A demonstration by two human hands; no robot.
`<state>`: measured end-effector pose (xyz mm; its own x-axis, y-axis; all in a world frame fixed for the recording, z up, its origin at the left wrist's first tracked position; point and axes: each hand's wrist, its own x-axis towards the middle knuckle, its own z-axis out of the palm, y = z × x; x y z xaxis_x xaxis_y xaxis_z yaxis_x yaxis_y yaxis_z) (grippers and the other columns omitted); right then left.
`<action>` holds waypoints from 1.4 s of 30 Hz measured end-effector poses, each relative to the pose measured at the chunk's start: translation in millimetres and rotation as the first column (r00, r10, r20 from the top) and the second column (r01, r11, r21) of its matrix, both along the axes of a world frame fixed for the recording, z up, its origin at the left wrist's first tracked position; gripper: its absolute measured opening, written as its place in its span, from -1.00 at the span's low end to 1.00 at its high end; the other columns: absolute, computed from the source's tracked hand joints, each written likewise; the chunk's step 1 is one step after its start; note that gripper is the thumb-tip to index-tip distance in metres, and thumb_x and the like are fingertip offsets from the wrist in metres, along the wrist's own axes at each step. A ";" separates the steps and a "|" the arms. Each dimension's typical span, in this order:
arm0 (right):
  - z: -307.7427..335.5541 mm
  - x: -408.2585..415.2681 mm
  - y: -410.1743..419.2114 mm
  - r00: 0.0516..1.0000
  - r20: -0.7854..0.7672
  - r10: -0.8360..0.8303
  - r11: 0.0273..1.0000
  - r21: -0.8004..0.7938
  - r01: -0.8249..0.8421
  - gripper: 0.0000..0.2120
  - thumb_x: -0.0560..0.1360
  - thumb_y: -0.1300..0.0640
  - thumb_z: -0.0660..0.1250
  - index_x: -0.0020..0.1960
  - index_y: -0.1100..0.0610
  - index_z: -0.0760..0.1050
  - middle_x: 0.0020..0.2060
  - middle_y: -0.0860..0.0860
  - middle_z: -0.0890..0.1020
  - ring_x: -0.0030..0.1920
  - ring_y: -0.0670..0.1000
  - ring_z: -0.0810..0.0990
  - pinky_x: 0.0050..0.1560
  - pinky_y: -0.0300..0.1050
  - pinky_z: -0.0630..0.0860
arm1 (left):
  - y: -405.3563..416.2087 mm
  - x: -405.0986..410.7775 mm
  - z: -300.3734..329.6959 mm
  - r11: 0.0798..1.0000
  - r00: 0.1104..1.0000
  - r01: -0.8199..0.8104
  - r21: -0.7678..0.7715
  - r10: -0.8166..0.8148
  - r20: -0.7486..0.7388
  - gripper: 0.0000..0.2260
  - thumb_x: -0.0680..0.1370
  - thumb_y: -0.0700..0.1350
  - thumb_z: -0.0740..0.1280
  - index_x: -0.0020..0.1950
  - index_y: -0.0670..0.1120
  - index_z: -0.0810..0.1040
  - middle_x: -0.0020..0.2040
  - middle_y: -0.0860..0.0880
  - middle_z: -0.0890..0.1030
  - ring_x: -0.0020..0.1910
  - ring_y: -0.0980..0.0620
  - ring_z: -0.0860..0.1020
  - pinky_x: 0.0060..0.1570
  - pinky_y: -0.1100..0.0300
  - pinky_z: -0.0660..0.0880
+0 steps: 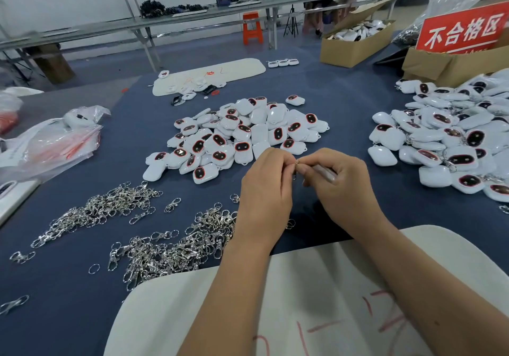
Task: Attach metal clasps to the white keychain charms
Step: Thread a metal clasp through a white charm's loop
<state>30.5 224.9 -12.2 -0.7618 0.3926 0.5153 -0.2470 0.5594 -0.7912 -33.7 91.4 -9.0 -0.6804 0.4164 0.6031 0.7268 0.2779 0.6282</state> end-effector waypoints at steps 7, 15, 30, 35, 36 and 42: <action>2.5 3.0 1.4 0.997 -0.061 -0.037 0.998 0.052 0.041 -0.90 0.53 0.31 0.50 -0.10 0.15 0.73 -0.24 -0.07 0.67 -0.17 -0.03 0.64 -0.09 -0.23 0.52 | 0.4 -1.8 -1.5 1.000 1.000 0.023 0.000 -0.023 -0.002 -0.90 0.62 -0.25 0.32 -0.06 -0.09 0.55 -0.13 0.05 0.56 -0.15 0.08 0.50 -0.12 0.08 0.46; 0.8 3.3 1.5 0.983 -0.134 -0.127 0.904 0.393 0.170 -0.87 0.57 0.33 0.43 -0.09 0.18 0.71 -0.18 0.01 0.66 -0.20 0.08 0.63 -0.18 0.09 0.55 | 0.4 -0.6 -2.4 0.998 1.000 0.002 -0.055 -0.001 0.025 -0.89 0.62 -0.24 0.31 -0.08 -0.09 0.54 -0.14 0.02 0.55 -0.16 0.03 0.48 -0.13 0.04 0.46; 2.9 3.3 -0.7 0.992 -0.102 -0.073 0.984 0.153 0.088 -0.92 0.54 0.31 0.49 -0.10 0.17 0.72 -0.23 -0.08 0.65 -0.15 -0.04 0.63 -0.06 -0.23 0.49 | 0.1 -1.4 -2.5 1.000 1.000 0.002 -0.010 -0.002 0.029 -0.89 0.61 -0.23 0.32 -0.09 -0.06 0.54 -0.17 0.08 0.56 -0.17 0.08 0.50 -0.14 0.08 0.46; 3.4 4.1 1.2 0.988 -0.144 -0.063 0.959 0.265 0.099 -0.92 0.56 0.32 0.47 -0.07 0.19 0.73 -0.16 -0.02 0.69 -0.11 0.01 0.67 -0.07 0.03 0.59 | -1.3 -1.8 -2.2 1.000 0.998 0.027 0.015 -0.028 0.048 -0.89 0.58 -0.26 0.34 -0.11 -0.08 0.57 -0.19 0.05 0.58 -0.17 0.03 0.53 -0.13 -0.02 0.50; 3.3 3.8 1.6 0.986 -0.156 -0.060 0.953 0.286 0.103 -0.91 0.56 0.32 0.47 -0.07 0.19 0.73 -0.16 -0.02 0.69 -0.11 0.01 0.67 -0.08 0.04 0.59 | -2.0 -2.0 -2.0 0.999 0.998 0.032 0.026 -0.033 0.046 -0.88 0.58 -0.27 0.35 -0.11 -0.09 0.58 -0.20 0.05 0.58 -0.17 0.02 0.54 -0.13 -0.04 0.51; 2.6 4.1 3.9 0.985 -0.170 -0.035 0.936 0.341 0.092 -0.89 0.58 0.31 0.45 -0.05 0.18 0.74 -0.13 -0.01 0.70 -0.10 0.02 0.68 -0.08 0.04 0.60 | -2.7 -1.8 -2.8 0.998 0.998 0.037 0.049 -0.039 0.046 -0.86 0.58 -0.27 0.34 -0.13 -0.08 0.58 -0.21 0.06 0.59 -0.17 0.03 0.56 -0.14 -0.04 0.51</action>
